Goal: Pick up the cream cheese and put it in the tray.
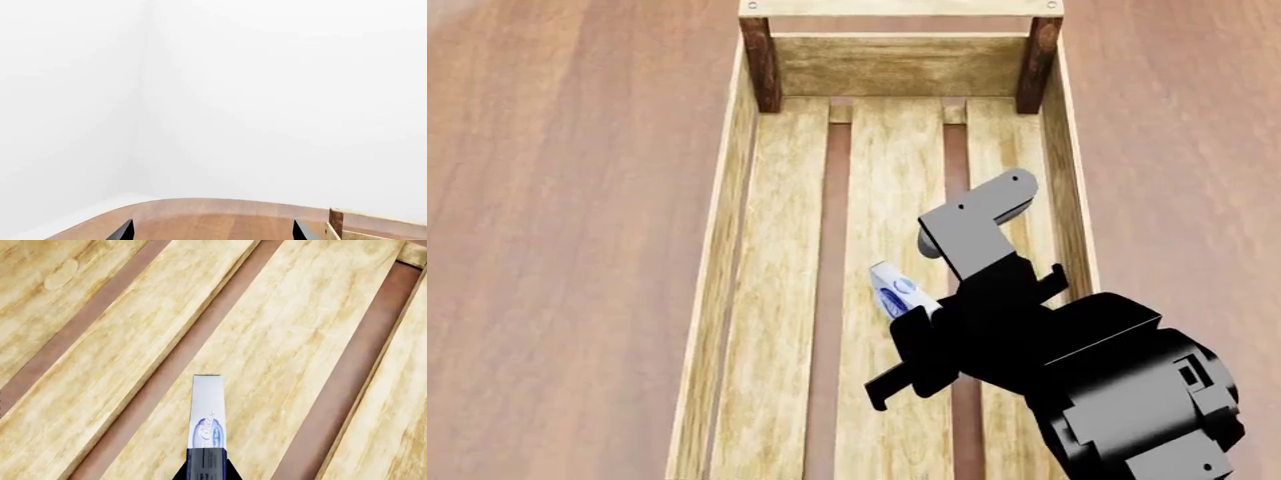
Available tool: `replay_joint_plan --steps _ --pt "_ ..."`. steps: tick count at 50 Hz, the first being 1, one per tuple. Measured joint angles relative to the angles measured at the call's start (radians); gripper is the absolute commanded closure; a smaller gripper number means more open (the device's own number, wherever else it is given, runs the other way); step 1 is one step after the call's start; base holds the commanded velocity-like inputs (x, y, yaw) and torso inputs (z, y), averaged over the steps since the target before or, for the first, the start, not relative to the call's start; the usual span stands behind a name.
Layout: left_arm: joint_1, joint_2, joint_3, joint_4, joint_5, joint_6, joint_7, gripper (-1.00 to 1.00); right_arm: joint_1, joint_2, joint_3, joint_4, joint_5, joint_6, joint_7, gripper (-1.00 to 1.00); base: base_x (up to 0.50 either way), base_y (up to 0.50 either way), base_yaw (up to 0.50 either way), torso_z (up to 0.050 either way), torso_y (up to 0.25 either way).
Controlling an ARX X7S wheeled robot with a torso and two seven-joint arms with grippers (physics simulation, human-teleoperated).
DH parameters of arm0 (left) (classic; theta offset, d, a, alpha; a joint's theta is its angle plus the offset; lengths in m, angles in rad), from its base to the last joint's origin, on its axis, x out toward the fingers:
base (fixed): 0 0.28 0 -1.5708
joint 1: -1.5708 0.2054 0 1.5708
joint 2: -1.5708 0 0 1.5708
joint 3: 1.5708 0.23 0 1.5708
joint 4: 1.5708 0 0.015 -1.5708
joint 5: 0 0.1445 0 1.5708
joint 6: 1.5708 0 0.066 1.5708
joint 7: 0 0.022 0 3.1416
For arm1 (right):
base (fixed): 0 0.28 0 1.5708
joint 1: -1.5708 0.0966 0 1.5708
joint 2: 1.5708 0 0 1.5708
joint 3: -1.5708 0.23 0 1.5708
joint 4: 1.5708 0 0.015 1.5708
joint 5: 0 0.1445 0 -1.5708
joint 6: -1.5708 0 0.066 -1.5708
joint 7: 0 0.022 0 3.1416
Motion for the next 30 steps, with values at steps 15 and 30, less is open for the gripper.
replay_joint_plan --steps 15,30 --pt "0.0 -0.001 0.001 0.0 0.001 0.0 -0.004 -1.0 0.016 0.005 0.002 0.005 0.017 -0.006 -0.012 1.0 0.0 0.0 0.0 0.0 -0.062" --pt "0.001 -0.012 0.018 0.0 -0.024 0.02 0.009 -1.0 0.011 -0.004 -0.015 0.01 -0.013 -0.018 0.004 -1.0 0.0 0.0 0.0 0.0 -0.001"
